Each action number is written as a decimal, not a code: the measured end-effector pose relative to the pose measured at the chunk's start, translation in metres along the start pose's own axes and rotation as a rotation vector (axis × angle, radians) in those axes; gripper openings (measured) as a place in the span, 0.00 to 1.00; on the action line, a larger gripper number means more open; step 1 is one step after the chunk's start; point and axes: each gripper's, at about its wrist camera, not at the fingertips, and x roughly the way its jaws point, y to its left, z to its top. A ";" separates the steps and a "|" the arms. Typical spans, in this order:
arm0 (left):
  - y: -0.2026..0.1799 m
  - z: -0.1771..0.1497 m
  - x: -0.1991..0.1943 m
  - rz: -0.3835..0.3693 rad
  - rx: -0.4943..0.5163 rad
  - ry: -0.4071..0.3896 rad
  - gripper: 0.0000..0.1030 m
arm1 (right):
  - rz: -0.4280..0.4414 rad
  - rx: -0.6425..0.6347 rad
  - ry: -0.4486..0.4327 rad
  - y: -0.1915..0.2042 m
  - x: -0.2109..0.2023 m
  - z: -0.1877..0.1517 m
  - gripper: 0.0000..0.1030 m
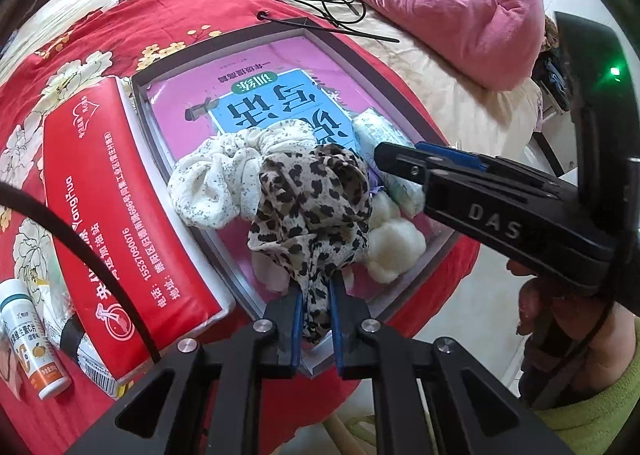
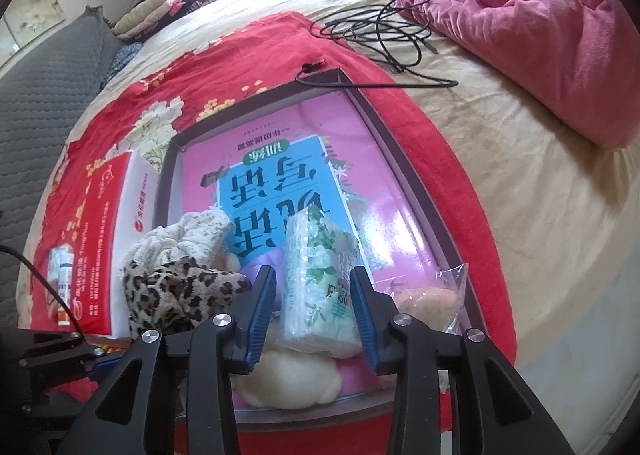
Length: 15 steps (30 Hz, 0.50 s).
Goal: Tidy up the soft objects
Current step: 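Lower and release the leopard scrunchie with left tool while right tool releases the pad onto the tray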
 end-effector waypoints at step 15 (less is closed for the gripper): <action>0.004 0.005 -0.003 -0.014 -0.018 -0.001 0.15 | -0.001 0.050 -0.040 -0.009 -0.031 -0.007 0.53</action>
